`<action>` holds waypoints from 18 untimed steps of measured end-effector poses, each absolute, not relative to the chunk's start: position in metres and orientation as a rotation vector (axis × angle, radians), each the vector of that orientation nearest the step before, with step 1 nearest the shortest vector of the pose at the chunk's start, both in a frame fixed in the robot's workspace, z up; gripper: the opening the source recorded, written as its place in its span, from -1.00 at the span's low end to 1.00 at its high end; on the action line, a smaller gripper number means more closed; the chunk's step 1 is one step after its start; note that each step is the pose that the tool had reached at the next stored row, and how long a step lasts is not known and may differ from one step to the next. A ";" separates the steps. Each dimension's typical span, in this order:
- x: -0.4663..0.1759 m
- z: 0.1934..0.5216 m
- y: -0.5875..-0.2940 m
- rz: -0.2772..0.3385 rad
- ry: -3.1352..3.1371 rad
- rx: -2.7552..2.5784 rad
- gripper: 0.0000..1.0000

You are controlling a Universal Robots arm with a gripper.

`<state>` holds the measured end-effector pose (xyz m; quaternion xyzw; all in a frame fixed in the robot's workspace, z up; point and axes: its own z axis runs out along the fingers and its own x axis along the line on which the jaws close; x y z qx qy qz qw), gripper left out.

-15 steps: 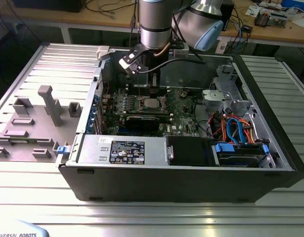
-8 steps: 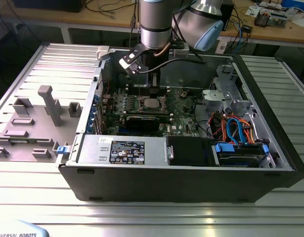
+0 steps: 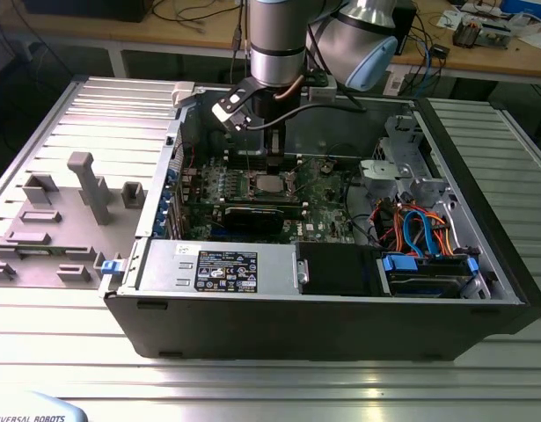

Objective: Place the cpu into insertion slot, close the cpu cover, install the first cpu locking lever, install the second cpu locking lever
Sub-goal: 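Close the cpu cover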

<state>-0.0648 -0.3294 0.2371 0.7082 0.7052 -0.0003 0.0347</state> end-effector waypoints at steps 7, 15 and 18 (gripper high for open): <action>-0.065 0.237 -0.329 -0.001 2.167 2.177 -0.79; -0.065 0.239 -0.329 -0.001 2.167 2.177 -0.79; -0.065 0.241 -0.329 -0.001 2.167 2.177 -0.79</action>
